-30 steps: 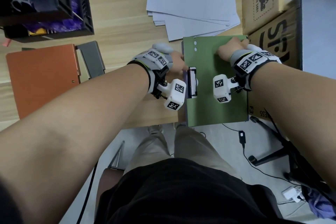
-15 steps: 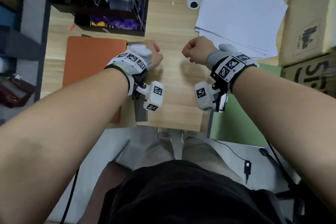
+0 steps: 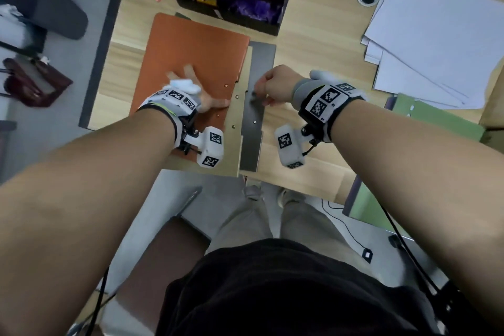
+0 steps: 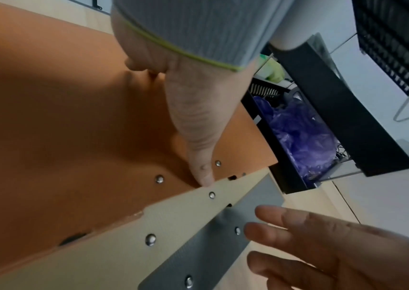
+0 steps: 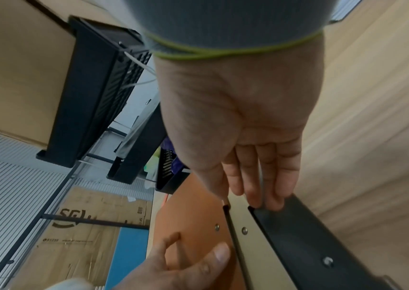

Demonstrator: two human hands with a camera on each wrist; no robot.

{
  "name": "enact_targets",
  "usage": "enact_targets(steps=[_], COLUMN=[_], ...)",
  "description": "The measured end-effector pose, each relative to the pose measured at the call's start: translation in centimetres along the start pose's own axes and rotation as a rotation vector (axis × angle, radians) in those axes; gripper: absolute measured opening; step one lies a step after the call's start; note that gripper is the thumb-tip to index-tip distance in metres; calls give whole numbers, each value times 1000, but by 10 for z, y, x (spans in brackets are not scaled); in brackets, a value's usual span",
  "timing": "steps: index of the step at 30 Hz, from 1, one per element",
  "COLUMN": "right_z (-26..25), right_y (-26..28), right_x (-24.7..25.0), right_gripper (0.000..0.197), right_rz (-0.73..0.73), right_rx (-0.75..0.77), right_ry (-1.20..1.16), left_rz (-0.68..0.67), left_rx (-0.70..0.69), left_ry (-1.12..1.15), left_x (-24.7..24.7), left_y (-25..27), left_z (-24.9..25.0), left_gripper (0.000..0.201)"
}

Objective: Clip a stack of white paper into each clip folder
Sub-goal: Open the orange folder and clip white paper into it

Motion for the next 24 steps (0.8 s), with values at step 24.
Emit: enact_targets(steps=[24], right_z=[15], right_y=[-4], right_x=[-1], right_gripper=[25], right_rz=[59], right_rx=[-132], right_ry=[-311], left_rz=[150], left_rx=[25], left_ry=[167], left_x=[32], left_y=[1], left_z=[-4], left_gripper=[120])
Point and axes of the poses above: each hand's wrist, its own y-axis away from the middle knuckle, its own x-axis out of the back of the hand, z = x × y, the point moved 10 cm from there along -y, towards the middle knuckle, and after that the axes turned 11 degrees about -z, right-handed, at the moved point
